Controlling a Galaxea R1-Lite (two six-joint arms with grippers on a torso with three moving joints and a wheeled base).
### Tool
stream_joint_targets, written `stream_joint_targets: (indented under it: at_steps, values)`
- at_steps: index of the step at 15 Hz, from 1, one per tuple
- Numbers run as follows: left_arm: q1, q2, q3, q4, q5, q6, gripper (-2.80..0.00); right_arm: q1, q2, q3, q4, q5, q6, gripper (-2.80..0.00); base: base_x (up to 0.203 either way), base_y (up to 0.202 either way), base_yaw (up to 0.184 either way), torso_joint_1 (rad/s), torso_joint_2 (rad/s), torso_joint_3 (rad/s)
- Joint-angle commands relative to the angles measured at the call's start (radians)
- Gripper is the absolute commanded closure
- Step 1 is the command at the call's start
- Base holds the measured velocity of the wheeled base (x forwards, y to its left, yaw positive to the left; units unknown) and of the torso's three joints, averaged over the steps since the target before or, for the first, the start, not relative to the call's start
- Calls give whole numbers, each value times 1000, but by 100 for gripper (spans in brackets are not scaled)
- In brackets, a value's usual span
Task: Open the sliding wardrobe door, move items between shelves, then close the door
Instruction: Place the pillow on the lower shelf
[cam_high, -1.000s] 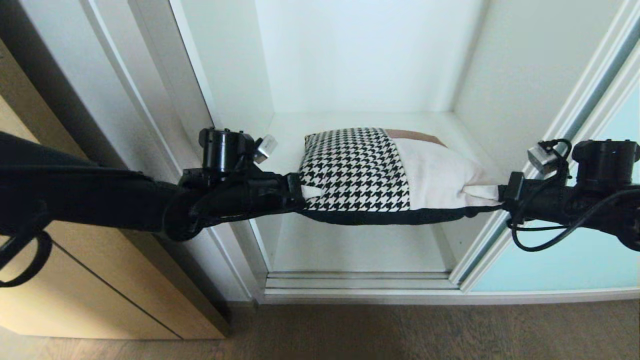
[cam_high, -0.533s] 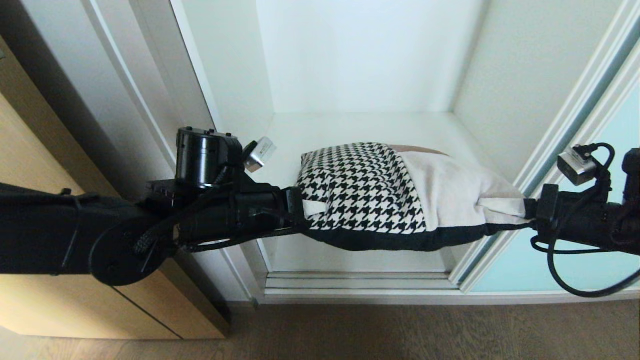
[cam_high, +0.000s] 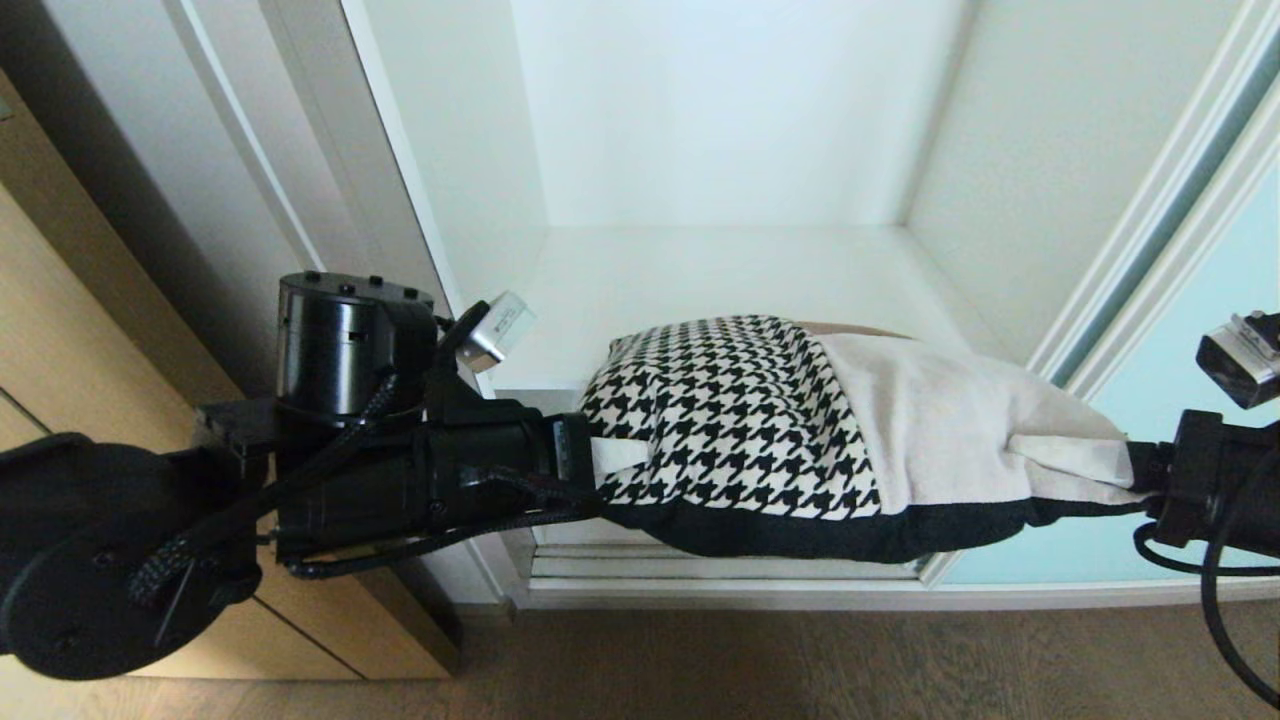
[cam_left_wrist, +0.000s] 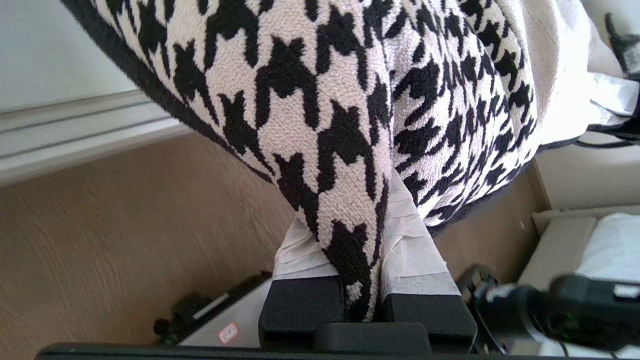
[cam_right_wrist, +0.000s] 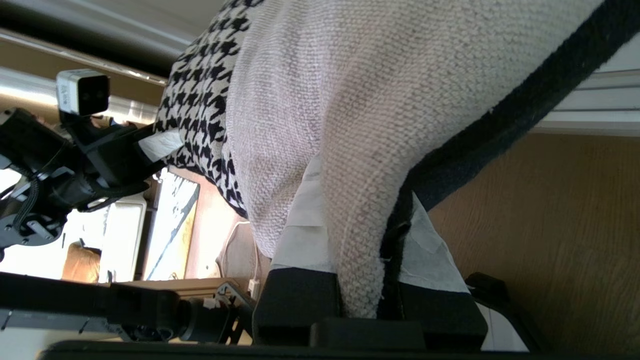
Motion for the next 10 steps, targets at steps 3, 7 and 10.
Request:
stream_joint_targets:
  at_steps: [3,7,10]
  values:
    - [-31,-85,66,9,-2,-7,0,1,-105,30,50,4,3,0,0,0,0,0,0,0]
    - [-92,-117,124,10,-2,-19,0,44,-178,33,135,4,4,0,0,0,0,0,0,0]
    - [-133,-127,169,9,-1,-16,0,71,-221,56,189,3,3,0,0,0,0,0,0,0]
